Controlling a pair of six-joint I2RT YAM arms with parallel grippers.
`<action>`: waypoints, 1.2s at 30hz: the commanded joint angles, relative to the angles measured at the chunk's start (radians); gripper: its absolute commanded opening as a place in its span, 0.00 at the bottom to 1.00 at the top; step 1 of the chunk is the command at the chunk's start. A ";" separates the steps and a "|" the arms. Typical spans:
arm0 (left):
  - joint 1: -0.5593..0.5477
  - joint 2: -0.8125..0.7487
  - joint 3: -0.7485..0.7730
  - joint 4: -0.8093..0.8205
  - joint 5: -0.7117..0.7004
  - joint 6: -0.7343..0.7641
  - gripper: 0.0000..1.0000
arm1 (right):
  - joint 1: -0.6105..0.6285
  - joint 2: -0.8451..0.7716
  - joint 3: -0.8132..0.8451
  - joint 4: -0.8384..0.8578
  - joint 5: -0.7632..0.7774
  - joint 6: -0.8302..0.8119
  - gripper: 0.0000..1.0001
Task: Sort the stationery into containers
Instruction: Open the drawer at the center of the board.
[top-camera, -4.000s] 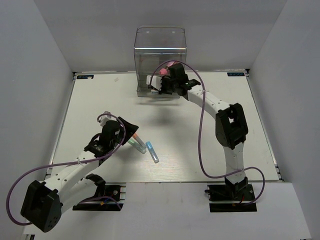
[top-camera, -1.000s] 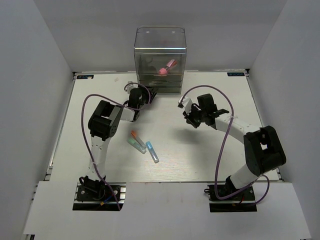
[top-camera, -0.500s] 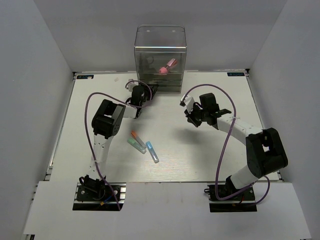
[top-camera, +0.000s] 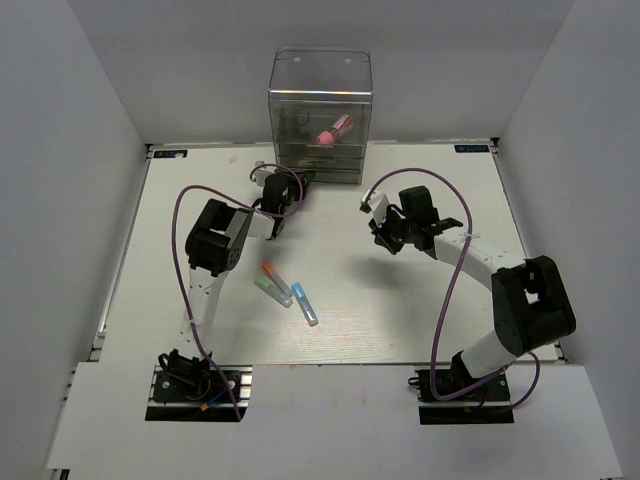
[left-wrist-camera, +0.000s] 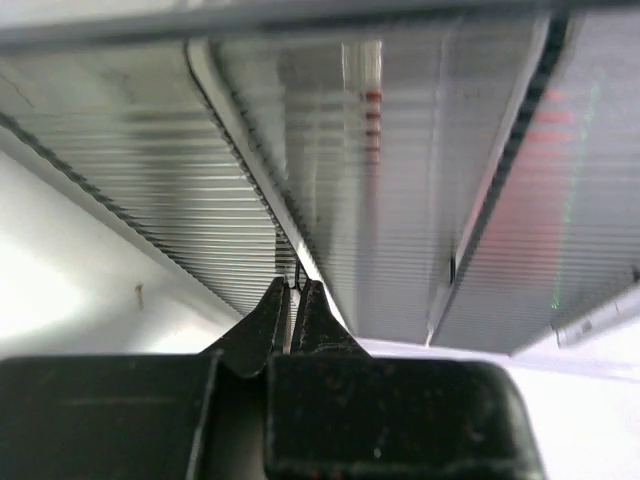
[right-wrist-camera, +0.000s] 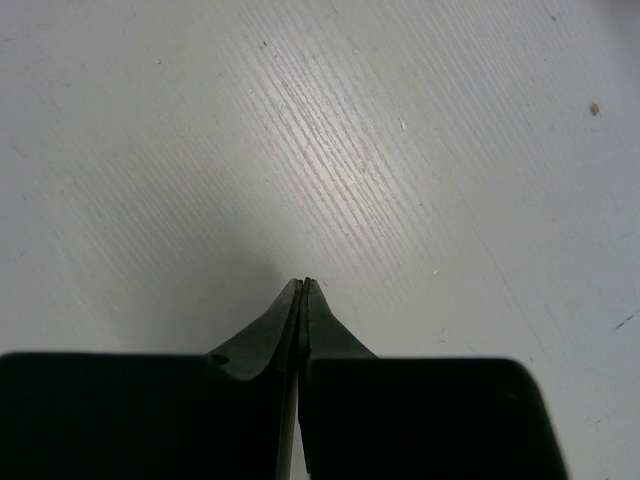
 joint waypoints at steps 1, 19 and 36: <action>-0.010 -0.046 -0.080 0.053 -0.017 0.068 0.00 | -0.003 -0.017 0.006 0.014 -0.029 0.016 0.02; -0.066 -0.259 -0.439 0.196 0.040 0.080 0.00 | 0.005 -0.003 0.043 -0.027 -0.083 -0.001 0.47; -0.066 -0.623 -0.600 -0.063 0.099 0.250 0.79 | 0.018 0.006 0.092 -0.036 -0.198 0.027 0.82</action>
